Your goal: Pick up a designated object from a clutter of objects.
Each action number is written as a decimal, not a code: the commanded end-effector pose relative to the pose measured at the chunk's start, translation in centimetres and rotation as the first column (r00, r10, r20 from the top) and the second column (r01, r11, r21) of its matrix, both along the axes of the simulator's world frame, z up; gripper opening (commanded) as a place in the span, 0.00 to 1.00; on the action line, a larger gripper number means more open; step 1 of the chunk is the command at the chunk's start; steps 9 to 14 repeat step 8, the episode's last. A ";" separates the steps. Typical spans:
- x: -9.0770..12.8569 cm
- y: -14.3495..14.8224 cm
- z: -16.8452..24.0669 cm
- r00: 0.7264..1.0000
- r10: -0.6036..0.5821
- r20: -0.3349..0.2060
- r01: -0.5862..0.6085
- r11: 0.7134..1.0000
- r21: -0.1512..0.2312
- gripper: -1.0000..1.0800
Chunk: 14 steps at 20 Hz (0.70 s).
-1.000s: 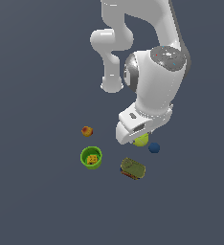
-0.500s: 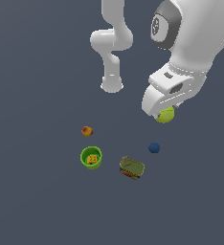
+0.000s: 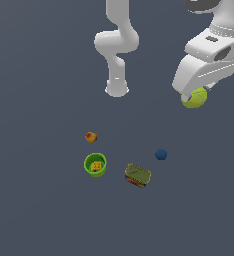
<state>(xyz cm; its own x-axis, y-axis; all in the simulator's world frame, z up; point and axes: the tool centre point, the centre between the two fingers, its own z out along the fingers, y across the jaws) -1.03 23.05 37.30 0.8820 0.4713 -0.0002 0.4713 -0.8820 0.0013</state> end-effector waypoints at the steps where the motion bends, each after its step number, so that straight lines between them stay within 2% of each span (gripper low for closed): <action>1: -0.3 0.7 1.0 1.000 -0.001 0.000 0.001 1.000 0.000 0.00; 14: -0.4 1.3 1.7 1.000 -0.002 0.000 0.002 1.000 0.001 0.00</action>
